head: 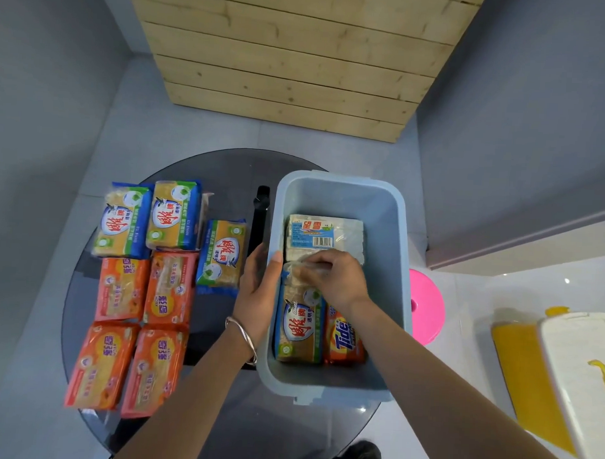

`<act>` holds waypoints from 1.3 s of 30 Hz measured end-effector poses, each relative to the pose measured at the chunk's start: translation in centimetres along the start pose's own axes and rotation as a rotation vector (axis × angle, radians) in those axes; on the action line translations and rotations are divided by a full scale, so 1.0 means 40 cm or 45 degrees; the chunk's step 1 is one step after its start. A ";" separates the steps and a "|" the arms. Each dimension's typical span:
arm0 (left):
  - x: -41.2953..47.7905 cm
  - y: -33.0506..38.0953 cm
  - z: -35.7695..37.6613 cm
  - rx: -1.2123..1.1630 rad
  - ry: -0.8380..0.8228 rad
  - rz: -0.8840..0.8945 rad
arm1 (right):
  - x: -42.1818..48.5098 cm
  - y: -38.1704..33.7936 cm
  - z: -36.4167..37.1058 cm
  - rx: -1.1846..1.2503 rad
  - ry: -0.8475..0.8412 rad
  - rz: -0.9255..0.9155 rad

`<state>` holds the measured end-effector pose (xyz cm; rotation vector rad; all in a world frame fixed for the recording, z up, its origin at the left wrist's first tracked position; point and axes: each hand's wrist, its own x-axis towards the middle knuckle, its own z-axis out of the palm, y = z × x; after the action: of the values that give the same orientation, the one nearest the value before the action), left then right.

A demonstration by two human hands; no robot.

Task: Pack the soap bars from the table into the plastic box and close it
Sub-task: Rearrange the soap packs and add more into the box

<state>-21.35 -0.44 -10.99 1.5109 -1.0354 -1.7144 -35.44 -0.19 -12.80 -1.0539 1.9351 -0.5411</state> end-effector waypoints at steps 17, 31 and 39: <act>0.002 0.001 -0.001 0.015 0.045 -0.036 | -0.020 0.022 0.015 0.407 0.203 0.024; 0.079 0.114 -0.391 -0.005 0.408 0.024 | -0.095 -0.367 0.129 0.807 0.063 -0.350; 0.184 0.095 -0.559 0.170 0.390 -0.033 | 0.060 -0.366 0.398 0.562 -0.087 0.028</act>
<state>-0.54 -12.06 -12.20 1.8110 -0.9851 -1.3956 -15.99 -9.92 -12.58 -0.7555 1.6612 -0.8606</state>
